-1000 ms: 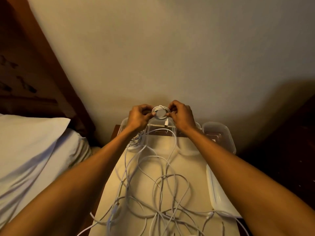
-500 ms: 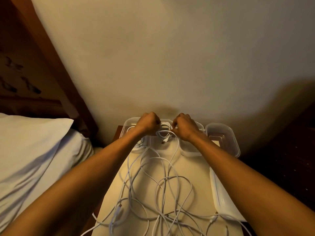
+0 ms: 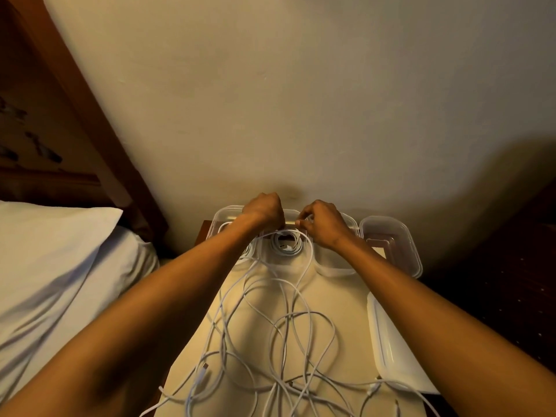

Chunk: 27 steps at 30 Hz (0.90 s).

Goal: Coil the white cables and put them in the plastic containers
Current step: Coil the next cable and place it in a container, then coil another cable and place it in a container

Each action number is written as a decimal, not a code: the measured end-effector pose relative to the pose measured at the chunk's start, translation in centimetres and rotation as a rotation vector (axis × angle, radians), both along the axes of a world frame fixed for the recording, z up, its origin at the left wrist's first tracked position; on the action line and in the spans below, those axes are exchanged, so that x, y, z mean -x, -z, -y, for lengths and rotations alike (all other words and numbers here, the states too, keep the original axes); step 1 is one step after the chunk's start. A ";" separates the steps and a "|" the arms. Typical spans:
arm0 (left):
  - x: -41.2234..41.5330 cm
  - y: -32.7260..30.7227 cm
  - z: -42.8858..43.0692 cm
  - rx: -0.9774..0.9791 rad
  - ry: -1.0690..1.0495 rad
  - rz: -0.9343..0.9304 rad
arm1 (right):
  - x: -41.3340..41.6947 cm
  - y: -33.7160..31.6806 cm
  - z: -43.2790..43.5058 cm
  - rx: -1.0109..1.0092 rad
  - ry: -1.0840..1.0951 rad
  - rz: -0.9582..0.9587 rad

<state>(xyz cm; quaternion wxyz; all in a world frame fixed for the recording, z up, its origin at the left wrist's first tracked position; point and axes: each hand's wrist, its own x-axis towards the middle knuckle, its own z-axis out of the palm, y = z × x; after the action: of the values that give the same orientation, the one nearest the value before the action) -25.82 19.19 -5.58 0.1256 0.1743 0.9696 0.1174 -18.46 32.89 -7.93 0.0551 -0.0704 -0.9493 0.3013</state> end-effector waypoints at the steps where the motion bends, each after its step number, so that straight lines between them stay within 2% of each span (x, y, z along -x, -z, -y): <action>1: 0.0 0.1 0.1 -0.018 0.001 -0.002 | -0.1 -0.1 0.0 0.004 0.001 -0.007; 6: -0.2 -0.9 1.7 -0.130 0.053 -0.051 | -0.5 -0.3 0.2 -0.007 0.009 -0.032; 11: -1.0 -2.1 4.9 -0.268 0.101 -0.096 | -1.4 -0.2 0.7 -0.247 -0.046 0.055; 13: -1.9 -2.1 6.1 -0.246 0.167 -0.055 | -1.7 -0.7 1.2 -0.219 -0.039 0.051; 16: -3.4 -2.2 6.9 -0.260 0.218 -0.012 | -2.7 -3.1 2.0 0.149 -0.036 0.023; 19: -4.9 -3.9 7.6 -0.350 0.196 0.003 | -4.9 -6.9 2.9 0.548 -0.081 0.093; 23: -7.9 -9.0 9.0 -0.565 0.162 0.025 | -8.3 -12.6 4.1 0.761 -0.122 0.063; 27: -11.5 -15.5 10.5 -0.694 0.198 -0.123 | -12.1 -18.8 5.4 0.868 -0.164 0.000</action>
<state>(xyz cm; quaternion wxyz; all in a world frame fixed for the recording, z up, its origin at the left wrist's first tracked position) -14.29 8.67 9.96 0.0109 0.3063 0.8562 0.4160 -6.41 27.50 10.91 -0.0036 -0.0112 -0.7372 0.6755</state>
